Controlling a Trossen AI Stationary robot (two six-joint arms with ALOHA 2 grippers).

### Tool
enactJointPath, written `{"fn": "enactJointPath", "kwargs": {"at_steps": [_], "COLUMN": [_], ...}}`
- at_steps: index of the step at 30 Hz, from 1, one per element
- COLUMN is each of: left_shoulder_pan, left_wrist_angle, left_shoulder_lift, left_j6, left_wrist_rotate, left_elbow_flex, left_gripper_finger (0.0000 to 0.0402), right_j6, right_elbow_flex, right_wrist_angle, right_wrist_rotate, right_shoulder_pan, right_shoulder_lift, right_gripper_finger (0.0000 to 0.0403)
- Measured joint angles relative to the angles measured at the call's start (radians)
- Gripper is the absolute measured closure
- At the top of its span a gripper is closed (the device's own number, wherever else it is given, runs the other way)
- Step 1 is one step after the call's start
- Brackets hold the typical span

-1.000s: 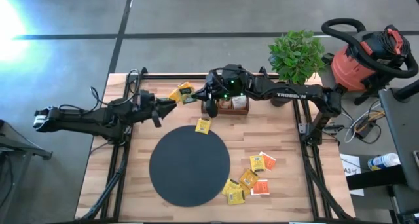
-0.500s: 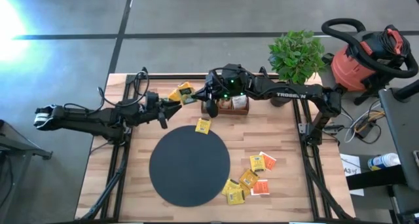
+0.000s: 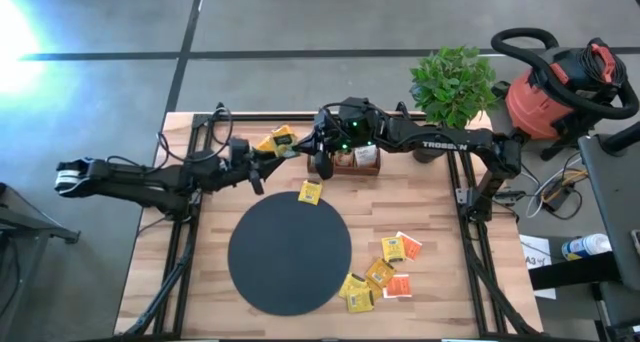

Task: Pick & Place Tea
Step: Put the yellow tea bag into the left section of the wooden organizer

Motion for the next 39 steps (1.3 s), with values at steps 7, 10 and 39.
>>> {"fn": "enactJointPath", "kwargs": {"at_steps": [7,10,39], "left_shoulder_pan": [0.006,0.006,0.014], "left_wrist_angle": [0.057,0.066,-0.004], "left_shoulder_lift": [0.053,0.064,0.067], "left_j6": [-0.006,-0.006,0.044], "left_wrist_rotate": [0.073,0.074,0.046], "left_elbow_flex": [0.000,0.000,0.000], "left_gripper_finger": [0.0304,0.0334,0.0401], "right_j6": [0.018,0.019,-0.017], "right_elbow_flex": [0.000,0.000,0.017], "right_wrist_angle": [0.001,-0.003,-0.161], "right_wrist_rotate": [-0.002,-0.002,0.001], "right_shoulder_pan": [0.002,0.002,0.001], "right_shoulder_lift": [0.001,0.001,0.000], "right_gripper_finger": [0.0394,0.0394,0.0358]}}
